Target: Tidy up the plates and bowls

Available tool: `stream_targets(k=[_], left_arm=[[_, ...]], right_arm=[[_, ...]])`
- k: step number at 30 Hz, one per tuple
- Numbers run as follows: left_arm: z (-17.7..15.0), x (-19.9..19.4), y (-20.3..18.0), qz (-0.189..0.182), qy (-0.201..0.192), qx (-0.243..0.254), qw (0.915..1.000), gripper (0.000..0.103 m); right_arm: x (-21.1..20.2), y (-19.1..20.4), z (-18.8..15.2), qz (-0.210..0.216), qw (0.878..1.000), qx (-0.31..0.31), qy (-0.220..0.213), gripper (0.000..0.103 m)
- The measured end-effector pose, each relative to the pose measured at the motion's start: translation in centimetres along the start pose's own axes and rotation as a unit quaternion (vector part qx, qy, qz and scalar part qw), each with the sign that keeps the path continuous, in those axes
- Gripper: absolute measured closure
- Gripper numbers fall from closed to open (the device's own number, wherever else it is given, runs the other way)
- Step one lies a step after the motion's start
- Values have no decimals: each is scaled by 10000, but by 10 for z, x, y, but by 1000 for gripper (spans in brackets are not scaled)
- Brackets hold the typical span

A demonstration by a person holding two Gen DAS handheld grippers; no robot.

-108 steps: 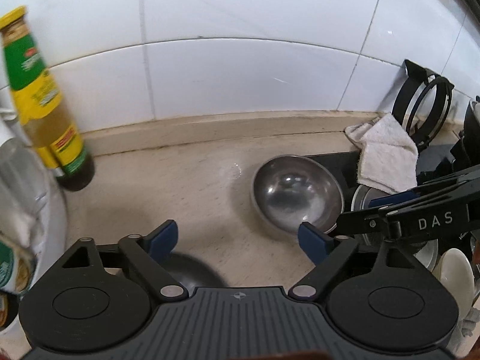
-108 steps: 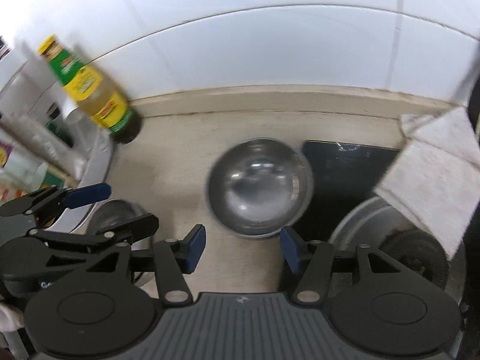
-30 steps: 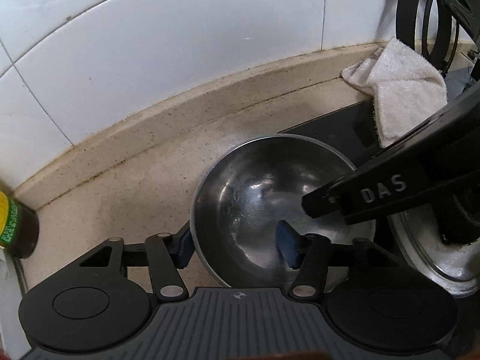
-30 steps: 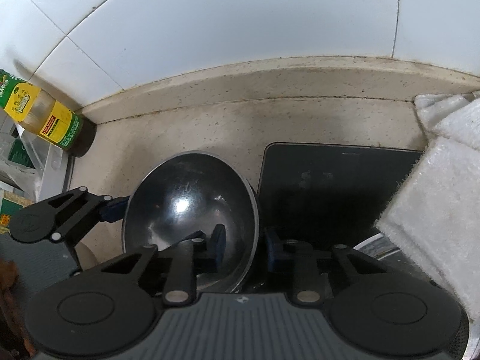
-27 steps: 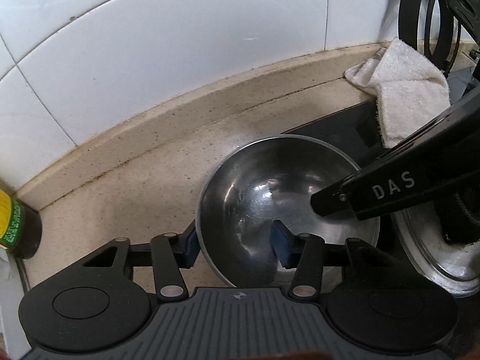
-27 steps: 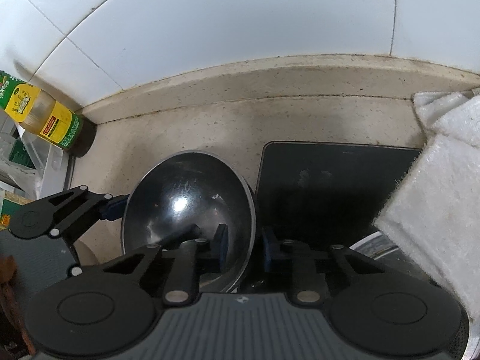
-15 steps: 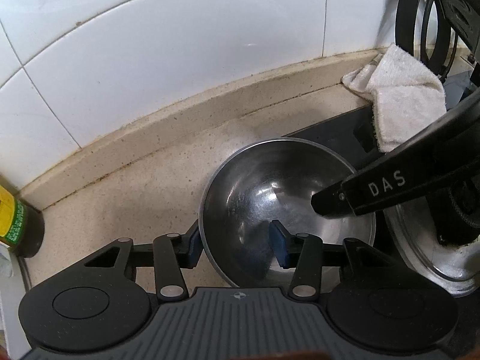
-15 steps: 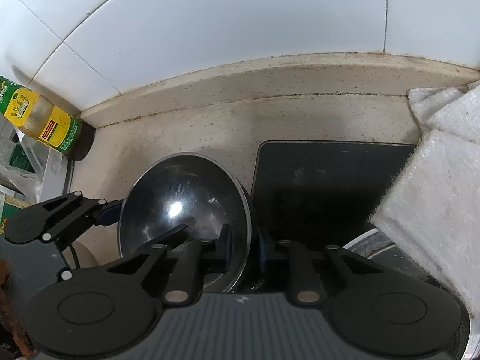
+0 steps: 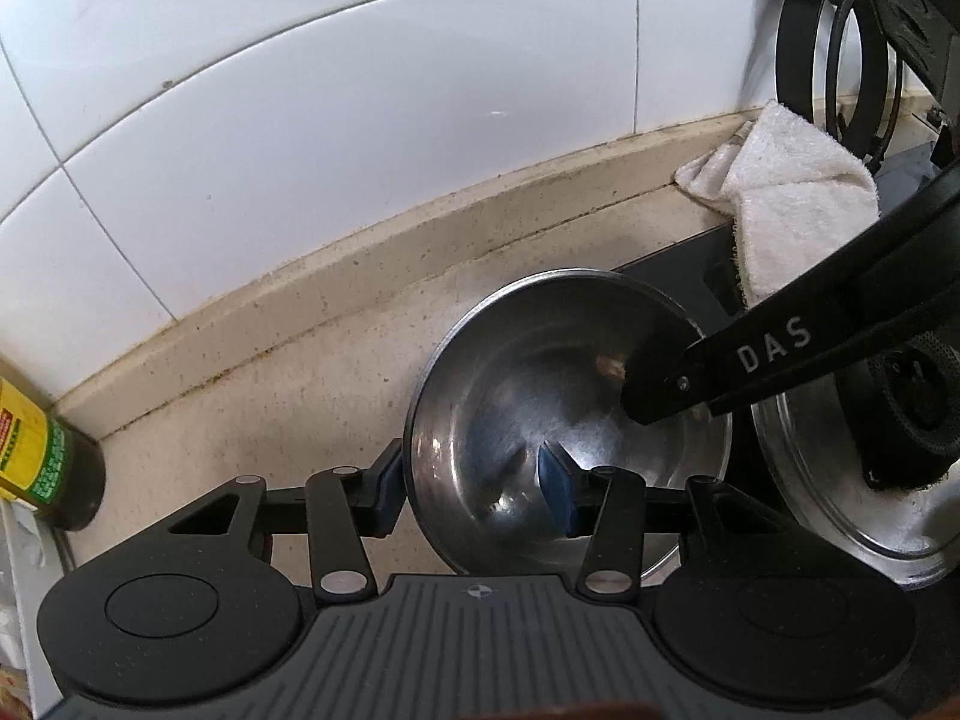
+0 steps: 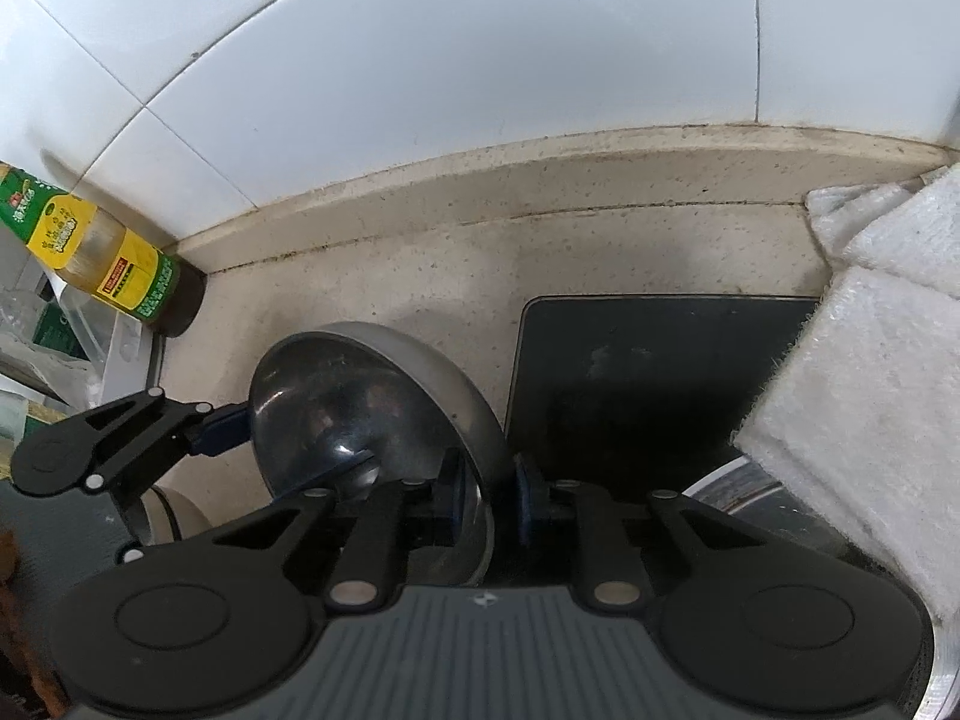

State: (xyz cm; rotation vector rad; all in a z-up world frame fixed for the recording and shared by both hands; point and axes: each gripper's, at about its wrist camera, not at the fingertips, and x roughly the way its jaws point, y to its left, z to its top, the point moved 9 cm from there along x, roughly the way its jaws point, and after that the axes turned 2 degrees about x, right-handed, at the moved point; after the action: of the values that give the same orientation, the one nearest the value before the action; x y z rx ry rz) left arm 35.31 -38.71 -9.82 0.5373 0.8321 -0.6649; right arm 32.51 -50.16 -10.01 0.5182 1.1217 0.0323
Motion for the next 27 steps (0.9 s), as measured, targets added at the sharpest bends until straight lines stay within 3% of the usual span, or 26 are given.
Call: stream_targets(k=[14,27], left_arm=[[6,-15,4,13,-212,-118,9997,49],[7,-49,10,245,-526,-104,9983,49]], right_arm=[[-15,7,1,136,9997,62,-200,86],[-38,29,-2,249,9988,-132,-398,86]])
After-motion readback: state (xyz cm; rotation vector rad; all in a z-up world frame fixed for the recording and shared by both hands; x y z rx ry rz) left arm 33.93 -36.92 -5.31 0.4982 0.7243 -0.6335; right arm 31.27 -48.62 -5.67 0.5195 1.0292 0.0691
